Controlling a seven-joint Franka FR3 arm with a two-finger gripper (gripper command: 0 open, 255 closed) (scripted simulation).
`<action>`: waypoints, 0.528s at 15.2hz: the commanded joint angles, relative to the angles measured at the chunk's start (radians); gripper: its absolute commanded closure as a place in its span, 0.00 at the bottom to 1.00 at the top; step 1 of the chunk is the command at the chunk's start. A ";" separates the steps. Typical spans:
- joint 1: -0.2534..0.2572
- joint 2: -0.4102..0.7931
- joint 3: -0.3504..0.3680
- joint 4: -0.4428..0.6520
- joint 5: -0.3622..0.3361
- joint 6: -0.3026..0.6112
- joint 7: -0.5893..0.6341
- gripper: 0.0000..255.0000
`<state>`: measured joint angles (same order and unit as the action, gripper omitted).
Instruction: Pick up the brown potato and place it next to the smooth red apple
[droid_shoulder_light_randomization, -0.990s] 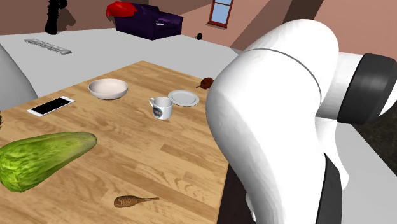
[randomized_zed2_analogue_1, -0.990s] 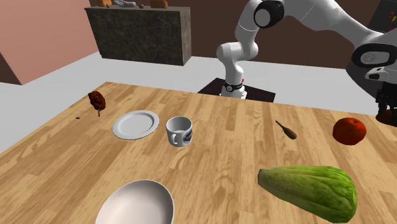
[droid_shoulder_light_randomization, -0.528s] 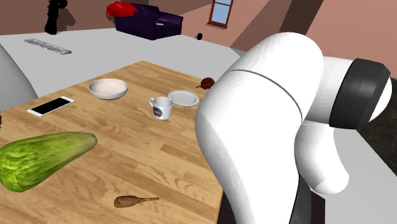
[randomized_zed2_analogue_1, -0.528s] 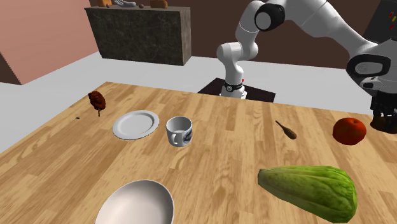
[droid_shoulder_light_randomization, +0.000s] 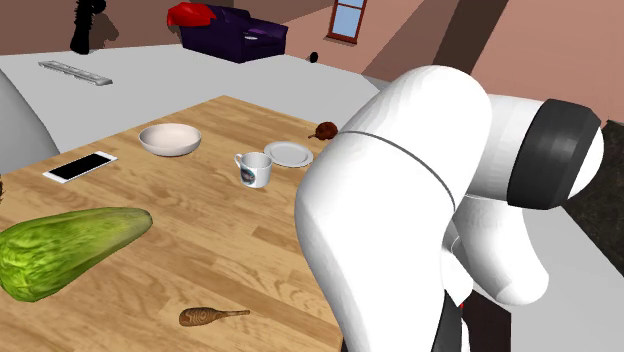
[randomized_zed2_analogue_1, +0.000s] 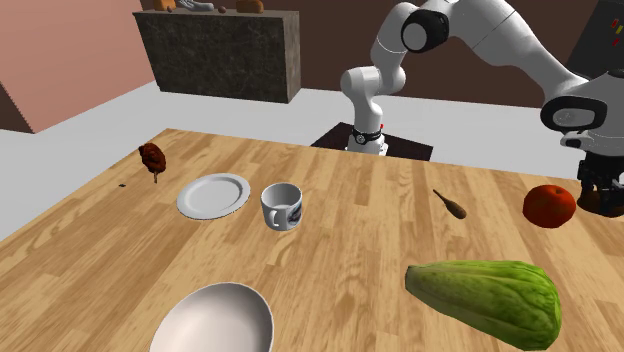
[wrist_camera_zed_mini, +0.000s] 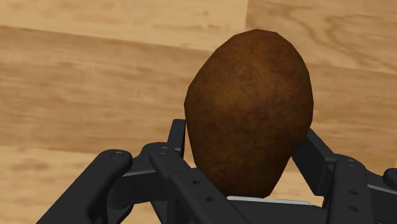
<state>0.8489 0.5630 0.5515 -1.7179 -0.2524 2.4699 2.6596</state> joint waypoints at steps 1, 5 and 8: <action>0.000 0.000 0.000 -0.001 0.000 0.001 0.000 1.00; 0.000 0.000 0.000 -0.001 0.000 0.001 0.000 0.00; 0.000 0.000 0.000 -0.001 0.000 0.001 0.000 0.00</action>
<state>0.8487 0.5629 0.5515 -1.7185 -0.2525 2.4707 2.6596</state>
